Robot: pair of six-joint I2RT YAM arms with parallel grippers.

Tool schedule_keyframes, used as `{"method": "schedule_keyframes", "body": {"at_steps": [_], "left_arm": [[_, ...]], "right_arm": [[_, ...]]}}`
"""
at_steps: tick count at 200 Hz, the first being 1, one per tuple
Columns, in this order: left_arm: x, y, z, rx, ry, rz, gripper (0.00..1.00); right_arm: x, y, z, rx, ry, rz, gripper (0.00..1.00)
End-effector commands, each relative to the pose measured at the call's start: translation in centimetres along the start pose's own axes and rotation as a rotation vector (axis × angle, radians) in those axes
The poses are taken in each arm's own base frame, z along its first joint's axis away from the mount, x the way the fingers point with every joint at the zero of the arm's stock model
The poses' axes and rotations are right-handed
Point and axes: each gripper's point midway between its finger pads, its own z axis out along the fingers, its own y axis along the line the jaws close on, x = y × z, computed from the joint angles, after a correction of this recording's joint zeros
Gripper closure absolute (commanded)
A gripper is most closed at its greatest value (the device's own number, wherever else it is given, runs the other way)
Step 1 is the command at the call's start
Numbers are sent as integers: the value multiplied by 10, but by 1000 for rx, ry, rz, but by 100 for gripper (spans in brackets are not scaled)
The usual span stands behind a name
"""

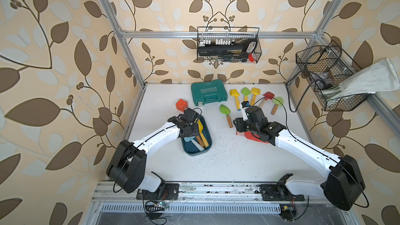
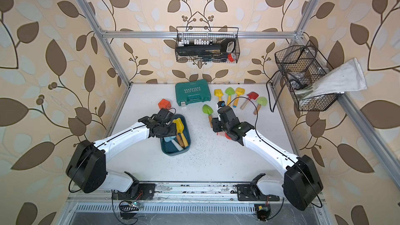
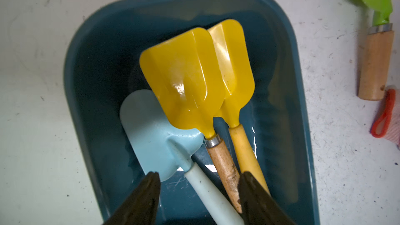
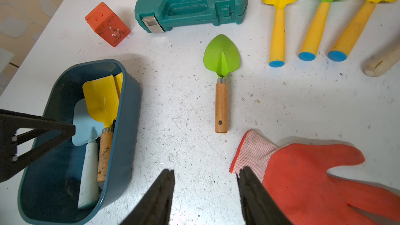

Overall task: Take the shovel out of the storage box
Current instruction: Pick up the shovel from the storage box.

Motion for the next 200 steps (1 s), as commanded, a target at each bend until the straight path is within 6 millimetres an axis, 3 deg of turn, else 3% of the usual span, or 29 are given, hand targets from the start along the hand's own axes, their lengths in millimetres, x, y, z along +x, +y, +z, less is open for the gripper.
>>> {"method": "schedule_keyframes", "body": {"at_steps": [1,48,95,169,200], "left_arm": [[1,-8,3,28,37,-27,44],[10,-8,18,21,85,-15,45],[17,-11,29,33,125,-19,54],[24,-23,47,66,189,-15,56],[27,-20,52,48,201,-13,64]], "right_arm": [[5,0,2,-4,23,1,49],[4,-3,3,4,15,11,49],[5,-5,5,11,20,11,49],[4,-6,4,11,15,18,50],[5,-7,2,11,14,19,50]]}}
